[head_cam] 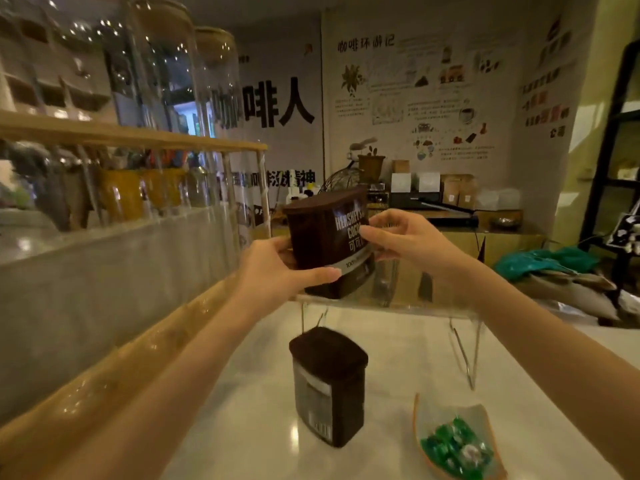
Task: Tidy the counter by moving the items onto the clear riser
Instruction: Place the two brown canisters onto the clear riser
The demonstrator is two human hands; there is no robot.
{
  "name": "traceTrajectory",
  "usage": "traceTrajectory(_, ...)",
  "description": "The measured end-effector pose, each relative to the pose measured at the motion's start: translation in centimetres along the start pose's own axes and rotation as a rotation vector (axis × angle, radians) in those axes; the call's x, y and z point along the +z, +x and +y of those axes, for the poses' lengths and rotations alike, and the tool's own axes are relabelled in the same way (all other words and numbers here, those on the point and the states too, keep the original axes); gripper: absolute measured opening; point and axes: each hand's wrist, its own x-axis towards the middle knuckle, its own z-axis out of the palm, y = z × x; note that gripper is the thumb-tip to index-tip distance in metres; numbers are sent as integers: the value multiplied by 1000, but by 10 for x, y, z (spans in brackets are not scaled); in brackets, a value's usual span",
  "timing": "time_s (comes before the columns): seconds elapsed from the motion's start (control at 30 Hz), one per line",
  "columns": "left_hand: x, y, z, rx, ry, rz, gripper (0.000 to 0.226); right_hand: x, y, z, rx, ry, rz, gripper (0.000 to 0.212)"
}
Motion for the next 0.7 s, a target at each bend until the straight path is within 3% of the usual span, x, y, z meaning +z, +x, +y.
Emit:
traceTrajectory(0.3,34,93,-29,43,128,150,68,-7,88,38,103,88,1,38)
traceTrajectory(0.7,71,144,-85,-39,387,118,74,14,135,103,326,236,76,43)
